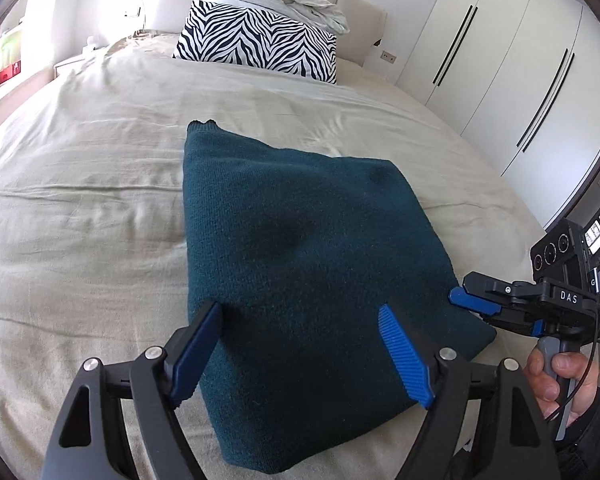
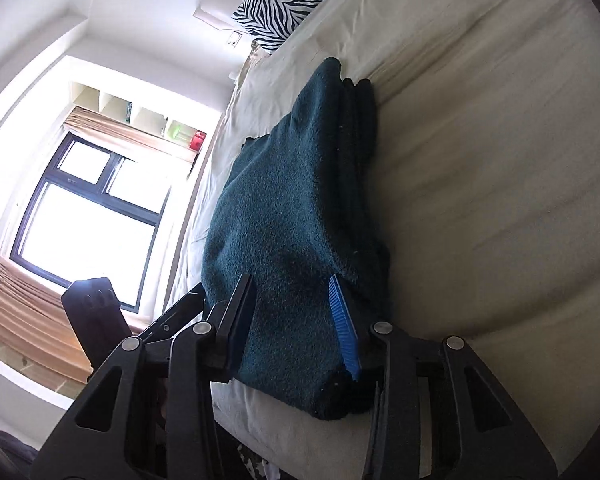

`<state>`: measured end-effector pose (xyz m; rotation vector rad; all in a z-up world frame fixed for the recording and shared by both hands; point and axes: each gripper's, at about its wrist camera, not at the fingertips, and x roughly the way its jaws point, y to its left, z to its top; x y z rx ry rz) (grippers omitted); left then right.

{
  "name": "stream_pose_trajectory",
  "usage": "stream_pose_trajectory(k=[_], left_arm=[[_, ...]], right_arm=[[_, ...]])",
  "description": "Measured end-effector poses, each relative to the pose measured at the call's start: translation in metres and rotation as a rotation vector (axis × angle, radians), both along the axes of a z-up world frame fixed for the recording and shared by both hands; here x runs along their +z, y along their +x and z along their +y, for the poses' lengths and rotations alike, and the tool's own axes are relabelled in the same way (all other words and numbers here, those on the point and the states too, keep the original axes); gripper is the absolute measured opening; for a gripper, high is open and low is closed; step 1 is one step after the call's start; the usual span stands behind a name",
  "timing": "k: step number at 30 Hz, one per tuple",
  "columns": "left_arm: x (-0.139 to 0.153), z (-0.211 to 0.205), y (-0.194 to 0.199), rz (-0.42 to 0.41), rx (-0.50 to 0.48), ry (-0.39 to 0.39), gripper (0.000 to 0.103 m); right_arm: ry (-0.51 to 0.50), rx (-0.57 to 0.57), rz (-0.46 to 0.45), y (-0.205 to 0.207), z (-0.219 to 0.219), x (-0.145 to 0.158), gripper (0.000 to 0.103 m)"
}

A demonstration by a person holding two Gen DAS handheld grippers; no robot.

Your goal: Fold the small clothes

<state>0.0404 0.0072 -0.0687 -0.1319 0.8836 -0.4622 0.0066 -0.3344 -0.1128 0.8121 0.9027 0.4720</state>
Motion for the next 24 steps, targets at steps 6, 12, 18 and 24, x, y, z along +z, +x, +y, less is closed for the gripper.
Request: stream_pose_trajectory(k=[6, 12, 18, 24], left_arm=[[0.034, 0.013, -0.024, -0.151, 0.057, 0.021, 0.084], [0.103, 0.017, -0.069, -0.526, 0.185, 0.138, 0.103], [0.166, 0.02, -0.086, -0.647, 0.302, 0.197, 0.103], [0.181, 0.014, -0.075, -0.601, 0.368, 0.317, 0.103]], right_arm=[[-0.267, -0.112, -0.137, -0.025, -0.005, 0.057, 0.043], [-0.585, -0.356, -0.47, -0.067, 0.012, 0.156, 0.088], [-0.761, -0.584, -0.719, -0.106, 0.029, 0.232, 0.103], [-0.664, -0.545, -0.749, -0.125, 0.032, 0.276, 0.103]])
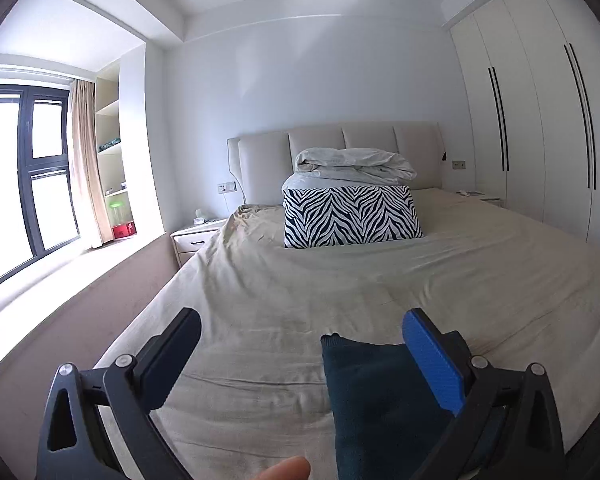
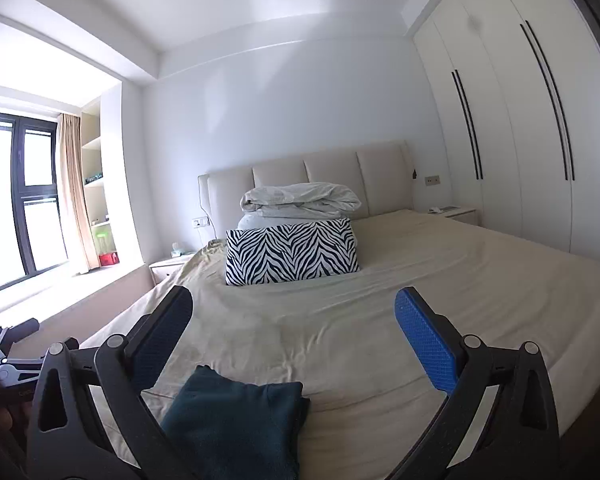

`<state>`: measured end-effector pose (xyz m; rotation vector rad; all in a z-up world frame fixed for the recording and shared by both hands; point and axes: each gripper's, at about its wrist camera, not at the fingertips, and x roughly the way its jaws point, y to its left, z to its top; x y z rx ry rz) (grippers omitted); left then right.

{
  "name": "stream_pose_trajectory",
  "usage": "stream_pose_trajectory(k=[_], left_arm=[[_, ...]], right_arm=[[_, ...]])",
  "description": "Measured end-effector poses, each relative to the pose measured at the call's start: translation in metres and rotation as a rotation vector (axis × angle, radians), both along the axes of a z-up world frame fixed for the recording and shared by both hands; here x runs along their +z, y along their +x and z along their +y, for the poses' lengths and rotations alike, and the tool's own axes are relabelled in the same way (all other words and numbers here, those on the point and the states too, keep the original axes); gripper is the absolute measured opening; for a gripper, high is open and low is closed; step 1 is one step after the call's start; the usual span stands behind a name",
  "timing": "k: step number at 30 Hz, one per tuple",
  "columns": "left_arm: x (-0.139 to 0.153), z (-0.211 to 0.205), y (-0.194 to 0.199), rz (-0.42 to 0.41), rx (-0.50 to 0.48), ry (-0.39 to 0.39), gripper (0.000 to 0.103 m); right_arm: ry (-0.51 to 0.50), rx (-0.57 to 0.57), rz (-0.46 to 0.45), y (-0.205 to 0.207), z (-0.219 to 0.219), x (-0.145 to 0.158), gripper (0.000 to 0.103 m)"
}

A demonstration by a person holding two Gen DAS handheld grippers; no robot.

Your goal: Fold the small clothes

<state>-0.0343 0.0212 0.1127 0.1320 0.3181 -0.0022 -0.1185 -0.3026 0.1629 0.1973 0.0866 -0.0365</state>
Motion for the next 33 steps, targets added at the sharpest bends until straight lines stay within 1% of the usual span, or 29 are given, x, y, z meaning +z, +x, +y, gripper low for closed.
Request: stream_pose_trajectory(k=[2, 4, 6, 7, 9, 10, 12, 14, 16, 19, 22, 25, 29, 33], left_arm=[[-0.011, -0.003, 0.006, 0.049, 0.004, 0.003, 0.103], [-0.024, -0.006, 0.011, 0.111, 0.003, 0.007, 0.103], [-0.039, -0.009, 0.017, 0.177, 0.016, 0.012, 0.103], [-0.048, -0.009, 0.02, 0.226, 0.008, -0.006, 0.103], [-0.066, -0.006, 0.028, 0.329, -0.006, -0.065, 0.103], [-0.078, -0.006, 0.03, 0.375, 0.0, -0.081, 0.103], [-0.097, -0.004, 0.035, 0.447, 0.018, -0.091, 0.103], [-0.114, -0.003, 0.037, 0.504, 0.023, -0.104, 0.103], [-0.126, -0.002, 0.038, 0.541, 0.029, -0.107, 0.103], [-0.138, -0.004, 0.037, 0.572, 0.03, -0.105, 0.103], [-0.142, -0.002, 0.04, 0.591, 0.027, -0.109, 0.103], [-0.144, -0.003, 0.041, 0.598, 0.024, -0.113, 0.103], [-0.146, -0.002, 0.044, 0.61, 0.025, -0.117, 0.103], [-0.148, -0.001, 0.044, 0.618, 0.027, -0.117, 0.103]], right_arm=[[-0.013, 0.017, 0.019, 0.0, 0.004, 0.003, 0.103], [-0.029, 0.029, 0.076, 0.006, 0.012, 0.001, 0.103], [-0.041, 0.034, 0.174, 0.017, 0.018, -0.01, 0.103], [-0.049, 0.022, 0.237, 0.025, 0.021, -0.018, 0.103], [-0.065, -0.013, 0.371, 0.041, 0.023, -0.041, 0.103], [-0.067, -0.029, 0.452, 0.05, 0.024, -0.057, 0.103], [-0.035, -0.026, 0.591, 0.068, 0.021, -0.089, 0.103], [0.027, -0.012, 0.686, 0.078, 0.018, -0.115, 0.103], [0.061, -0.009, 0.756, 0.087, 0.018, -0.142, 0.103], [0.042, -0.015, 0.798, 0.092, 0.025, -0.167, 0.103], [0.008, -0.013, 0.807, 0.095, 0.033, -0.18, 0.103], [0.005, -0.004, 0.817, 0.096, 0.036, -0.183, 0.103], [-0.018, 0.0, 0.816, 0.095, 0.039, -0.175, 0.103], [-0.026, 0.011, 0.828, 0.095, 0.044, -0.176, 0.103]])
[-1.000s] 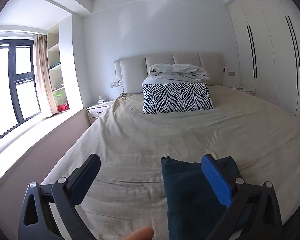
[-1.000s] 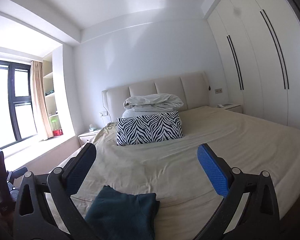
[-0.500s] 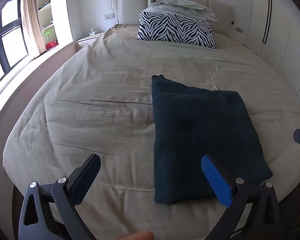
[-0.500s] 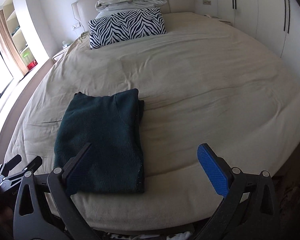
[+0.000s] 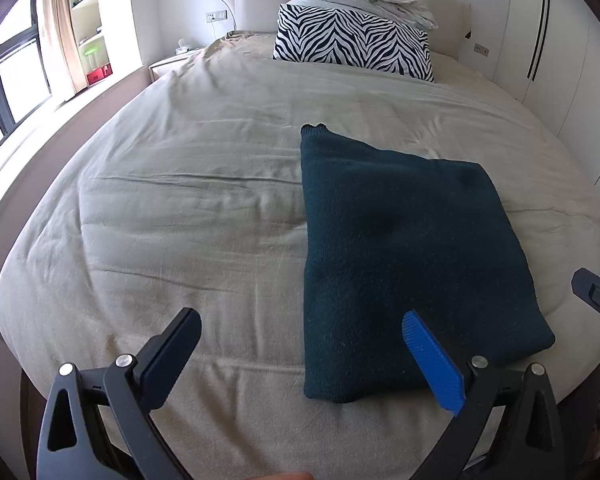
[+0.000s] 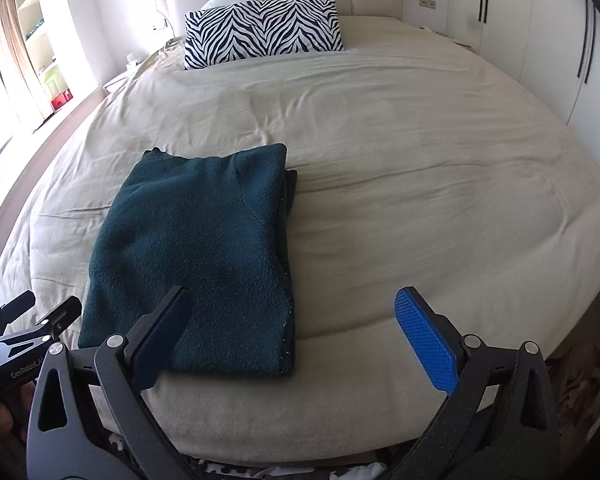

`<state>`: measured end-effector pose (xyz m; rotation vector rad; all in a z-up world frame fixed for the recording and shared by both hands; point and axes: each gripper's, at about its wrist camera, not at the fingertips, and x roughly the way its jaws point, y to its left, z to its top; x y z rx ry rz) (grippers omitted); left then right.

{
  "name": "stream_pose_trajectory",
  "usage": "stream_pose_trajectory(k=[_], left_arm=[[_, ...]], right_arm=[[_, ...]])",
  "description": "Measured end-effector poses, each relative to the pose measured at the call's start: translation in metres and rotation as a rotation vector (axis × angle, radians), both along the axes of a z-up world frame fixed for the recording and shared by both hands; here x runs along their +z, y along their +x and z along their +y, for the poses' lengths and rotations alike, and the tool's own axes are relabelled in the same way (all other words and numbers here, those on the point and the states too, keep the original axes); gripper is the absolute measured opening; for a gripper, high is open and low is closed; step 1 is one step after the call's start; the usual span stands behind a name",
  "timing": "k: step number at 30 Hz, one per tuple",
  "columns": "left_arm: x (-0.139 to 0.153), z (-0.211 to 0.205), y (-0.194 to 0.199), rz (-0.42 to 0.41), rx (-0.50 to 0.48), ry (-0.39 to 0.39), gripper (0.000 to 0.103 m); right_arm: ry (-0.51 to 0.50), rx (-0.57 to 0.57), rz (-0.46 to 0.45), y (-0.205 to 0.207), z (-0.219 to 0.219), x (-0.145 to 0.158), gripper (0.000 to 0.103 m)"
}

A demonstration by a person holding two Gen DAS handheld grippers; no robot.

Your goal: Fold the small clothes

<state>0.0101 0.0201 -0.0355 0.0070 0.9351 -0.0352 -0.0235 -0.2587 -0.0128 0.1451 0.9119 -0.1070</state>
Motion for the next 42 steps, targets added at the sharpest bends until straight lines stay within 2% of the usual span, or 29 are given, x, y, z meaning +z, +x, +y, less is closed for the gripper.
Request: stream_pose_trajectory(k=[42], left_arm=[[-0.008, -0.001, -0.002, 0.014, -0.004, 0.0, 0.103]], right_arm=[[0.005, 0.034, 0.032, -0.001, 0.015, -0.009, 0.103]])
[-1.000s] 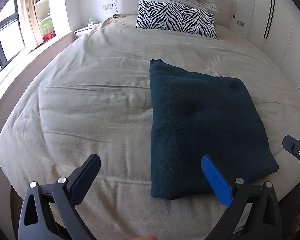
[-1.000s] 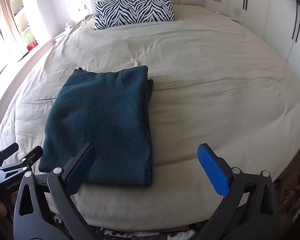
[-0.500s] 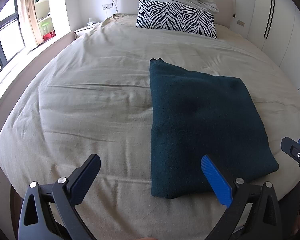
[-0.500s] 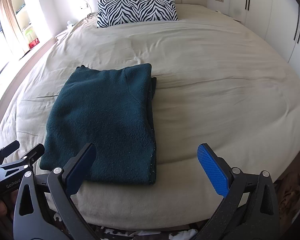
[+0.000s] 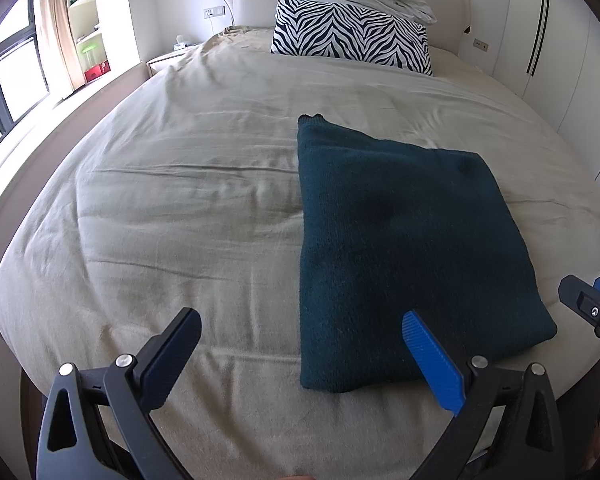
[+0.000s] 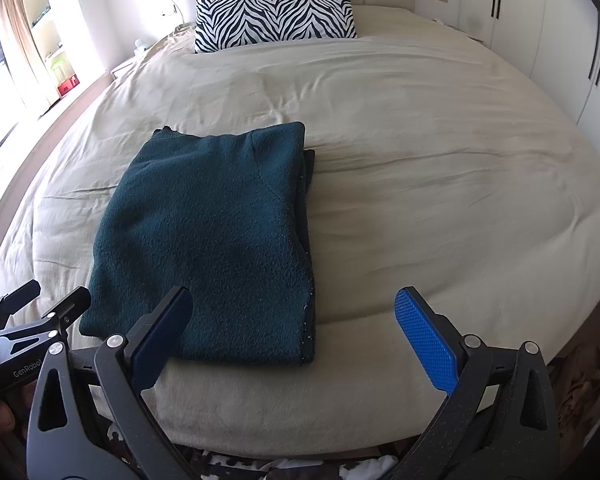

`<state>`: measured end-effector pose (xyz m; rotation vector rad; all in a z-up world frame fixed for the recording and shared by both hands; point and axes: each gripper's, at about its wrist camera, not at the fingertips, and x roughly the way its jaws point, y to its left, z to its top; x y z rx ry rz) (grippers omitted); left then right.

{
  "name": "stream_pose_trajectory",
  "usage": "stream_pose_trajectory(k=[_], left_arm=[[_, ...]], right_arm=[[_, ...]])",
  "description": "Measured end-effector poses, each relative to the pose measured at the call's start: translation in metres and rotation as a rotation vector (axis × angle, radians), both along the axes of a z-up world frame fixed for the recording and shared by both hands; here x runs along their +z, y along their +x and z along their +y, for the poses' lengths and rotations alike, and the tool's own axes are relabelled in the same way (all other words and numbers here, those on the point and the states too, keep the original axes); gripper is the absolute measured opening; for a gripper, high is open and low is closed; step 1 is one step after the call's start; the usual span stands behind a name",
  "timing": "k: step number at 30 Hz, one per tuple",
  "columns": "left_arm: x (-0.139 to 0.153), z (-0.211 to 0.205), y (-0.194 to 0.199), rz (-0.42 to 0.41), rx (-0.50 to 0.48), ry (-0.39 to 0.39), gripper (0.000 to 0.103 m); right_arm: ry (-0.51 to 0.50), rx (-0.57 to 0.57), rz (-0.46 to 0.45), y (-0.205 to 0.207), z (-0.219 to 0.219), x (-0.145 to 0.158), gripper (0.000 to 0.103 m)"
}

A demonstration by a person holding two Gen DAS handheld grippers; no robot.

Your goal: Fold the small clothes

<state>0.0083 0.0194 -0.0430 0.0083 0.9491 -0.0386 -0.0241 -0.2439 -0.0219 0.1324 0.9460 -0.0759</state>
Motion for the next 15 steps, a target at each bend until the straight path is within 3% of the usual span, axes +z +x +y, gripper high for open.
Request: stream_pose_trajectory(k=[15], left_arm=[[-0.0022, -0.0007, -0.0019, 0.0, 0.0, -0.001, 0.103]], right_arm=[[0.004, 0.003, 0.007, -0.0017, -0.0016, -0.0029, 0.103]])
